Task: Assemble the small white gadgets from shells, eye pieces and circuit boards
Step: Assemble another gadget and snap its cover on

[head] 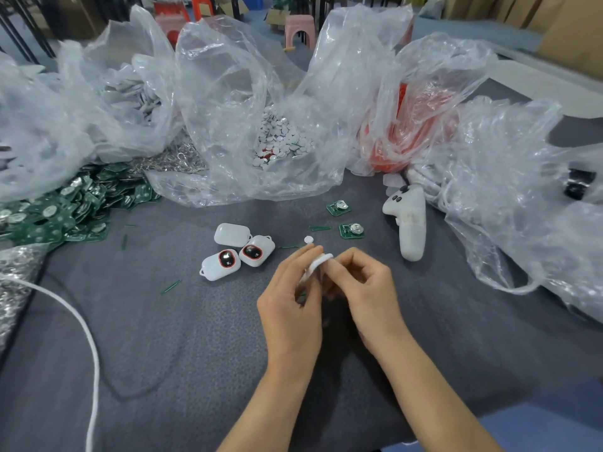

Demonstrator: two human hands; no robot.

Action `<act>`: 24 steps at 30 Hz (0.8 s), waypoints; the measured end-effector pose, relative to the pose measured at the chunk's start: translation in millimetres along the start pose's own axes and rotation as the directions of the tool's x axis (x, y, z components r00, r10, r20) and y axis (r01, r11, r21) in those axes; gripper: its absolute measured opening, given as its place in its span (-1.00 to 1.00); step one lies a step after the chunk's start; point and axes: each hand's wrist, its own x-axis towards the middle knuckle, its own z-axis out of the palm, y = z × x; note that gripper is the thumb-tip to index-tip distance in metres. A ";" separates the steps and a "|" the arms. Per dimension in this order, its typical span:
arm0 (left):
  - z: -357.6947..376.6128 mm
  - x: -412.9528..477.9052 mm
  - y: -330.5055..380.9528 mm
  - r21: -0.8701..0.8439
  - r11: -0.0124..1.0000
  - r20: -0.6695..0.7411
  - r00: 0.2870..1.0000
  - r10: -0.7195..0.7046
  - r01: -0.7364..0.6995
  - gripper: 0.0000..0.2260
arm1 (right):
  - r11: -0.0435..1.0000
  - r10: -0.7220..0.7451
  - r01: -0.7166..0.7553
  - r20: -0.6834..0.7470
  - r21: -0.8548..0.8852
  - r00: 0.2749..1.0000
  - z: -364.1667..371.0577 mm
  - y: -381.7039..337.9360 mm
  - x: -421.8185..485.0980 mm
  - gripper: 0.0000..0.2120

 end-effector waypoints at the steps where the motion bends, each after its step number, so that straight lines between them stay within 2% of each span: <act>1: -0.2 0.5 -1.2 -0.012 1.000 0.006 1.000 -0.009 0.009 -0.52 | 0.997 0.033 -0.037 0.058 0.068 0.998 0.6 -0.4 -1.1 -0.83; 4: -1.1 1.5 -4.1 0.000 1.000 0.047 0.998 0.031 -0.031 -0.53 | 0.950 0.083 -0.120 0.135 0.290 0.987 2.4 -3.4 -1.8 -0.87; 6: -1.0 1.0 -3.6 0.007 0.997 0.119 0.990 0.072 -0.073 -0.50 | 0.909 0.110 -0.158 0.143 0.385 0.984 1.2 -6.4 0.1 -0.77; 8: -1.6 0.6 -2.7 -0.015 0.997 0.151 0.985 0.081 -0.080 -0.47 | 0.890 0.142 -0.186 0.133 0.417 0.981 -0.8 -7.5 1.6 -0.71; 15: -2.6 1.1 -4.2 0.018 0.998 0.126 0.990 0.056 -0.059 -0.53 | 0.778 0.257 -0.281 0.123 0.562 0.958 -4.0 -7.7 6.4 -0.82; 21: -1.2 -1.8 -4.7 -0.008 0.998 0.101 0.993 -0.066 0.067 -0.49 | 0.789 0.253 -0.256 0.084 0.558 0.964 -5.2 -3.7 7.2 -0.80; 24: -0.8 -1.5 -5.8 -0.031 0.996 0.104 0.991 -0.081 0.085 -0.50 | 0.794 0.252 -0.246 0.067 0.555 0.965 -6.1 -3.0 7.5 -0.81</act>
